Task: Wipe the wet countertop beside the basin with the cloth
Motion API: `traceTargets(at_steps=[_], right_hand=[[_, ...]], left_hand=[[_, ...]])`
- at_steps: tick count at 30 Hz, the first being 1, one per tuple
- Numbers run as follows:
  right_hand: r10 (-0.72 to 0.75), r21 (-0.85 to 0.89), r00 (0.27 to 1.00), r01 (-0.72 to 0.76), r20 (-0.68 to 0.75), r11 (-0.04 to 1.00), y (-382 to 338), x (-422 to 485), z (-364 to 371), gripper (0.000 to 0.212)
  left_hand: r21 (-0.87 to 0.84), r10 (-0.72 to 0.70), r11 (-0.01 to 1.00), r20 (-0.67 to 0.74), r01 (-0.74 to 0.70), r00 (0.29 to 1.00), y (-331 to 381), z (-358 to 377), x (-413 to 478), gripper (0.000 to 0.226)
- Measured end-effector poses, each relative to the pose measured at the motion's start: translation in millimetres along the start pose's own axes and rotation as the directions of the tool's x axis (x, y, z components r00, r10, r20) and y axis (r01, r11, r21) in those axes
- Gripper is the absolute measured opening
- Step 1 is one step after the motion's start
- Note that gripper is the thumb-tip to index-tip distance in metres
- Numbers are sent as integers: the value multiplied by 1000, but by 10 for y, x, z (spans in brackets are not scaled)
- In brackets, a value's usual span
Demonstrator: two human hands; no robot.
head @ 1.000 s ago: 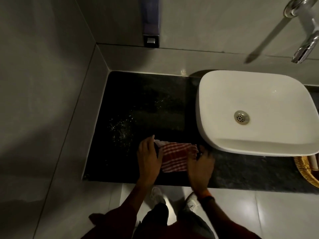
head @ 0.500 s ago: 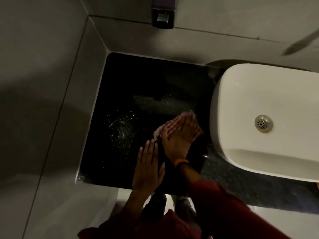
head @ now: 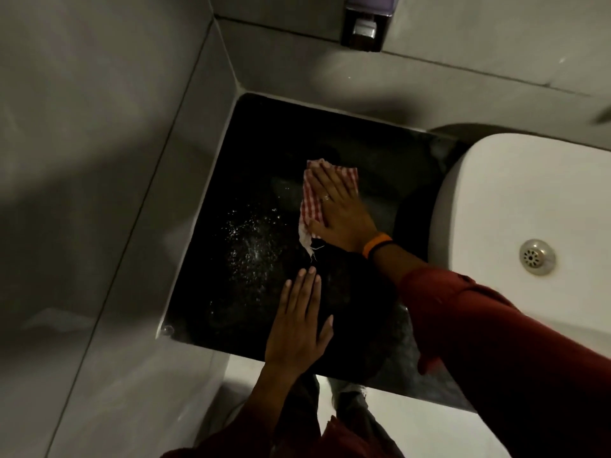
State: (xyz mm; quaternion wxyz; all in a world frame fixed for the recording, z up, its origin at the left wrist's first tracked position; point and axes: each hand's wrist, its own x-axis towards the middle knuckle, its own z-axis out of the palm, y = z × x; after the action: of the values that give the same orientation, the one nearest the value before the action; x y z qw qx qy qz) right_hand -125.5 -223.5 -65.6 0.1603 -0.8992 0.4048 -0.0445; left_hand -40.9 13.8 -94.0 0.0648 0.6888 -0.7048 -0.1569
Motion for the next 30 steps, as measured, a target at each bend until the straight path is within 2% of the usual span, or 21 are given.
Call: traceTargets(at_steps=[2, 4, 6, 9, 11, 13, 15, 17, 21, 24, 27, 30], right_hand=[[141, 122, 986, -129, -89, 984, -150, -257, -1, 88], [345, 253, 926, -301, -151, 919, -331, -681, 81, 85], [494, 219, 852, -456, -173, 863, -476, -1171, 227, 87], [590, 104, 793, -581, -154, 807, -663, -1694, 426, 98], [606, 69, 785, -602, -132, 795, -756, -1837, 521, 106], [614, 19, 781, -617, -113, 787, -804, -1871, 577, 111], [621, -16, 775, -627, -113, 779, -802, -1862, 609, 112], [628, -42, 770, -635, -115, 771, -797, -1853, 634, 112], [619, -65, 772, -631, -142, 773, -788, -1856, 672, 113], [616, -54, 774, -628, -149, 776, -797, -1862, 666, 113], [612, -50, 778, -623, -140, 781, -802, -1860, 649, 113], [614, -62, 780, -623, -122, 779, -815, -1870, 639, 112]], left_hand=[[-49, -4, 999, -17, 3, 1000, 17, -50, -26, 74], [-169, -26, 985, -65, 15, 998, 29, -140, -15, 71], [-225, 27, 973, -135, -57, 990, 17, -315, 139, 66], [-89, 244, 959, -218, -268, 945, -76, -665, 764, 56], [36, 366, 930, -147, -365, 919, -145, -892, 1373, 55], [181, 486, 853, 64, -489, 872, -208, -976, 1911, 57], [270, 539, 752, 274, -601, 797, -275, -883, 2236, 60], [253, 537, 745, 322, -618, 780, -367, -772, 2340, 64], [244, 430, 847, 206, -472, 879, -629, -712, 2227, 72], [226, 216, 948, 69, -226, 974, -978, -782, 2010, 73], [209, 9, 978, -21, -5, 1000, -1237, -788, 1645, 75], [160, -188, 967, -79, 199, 979, -1281, -730, 1293, 79]])
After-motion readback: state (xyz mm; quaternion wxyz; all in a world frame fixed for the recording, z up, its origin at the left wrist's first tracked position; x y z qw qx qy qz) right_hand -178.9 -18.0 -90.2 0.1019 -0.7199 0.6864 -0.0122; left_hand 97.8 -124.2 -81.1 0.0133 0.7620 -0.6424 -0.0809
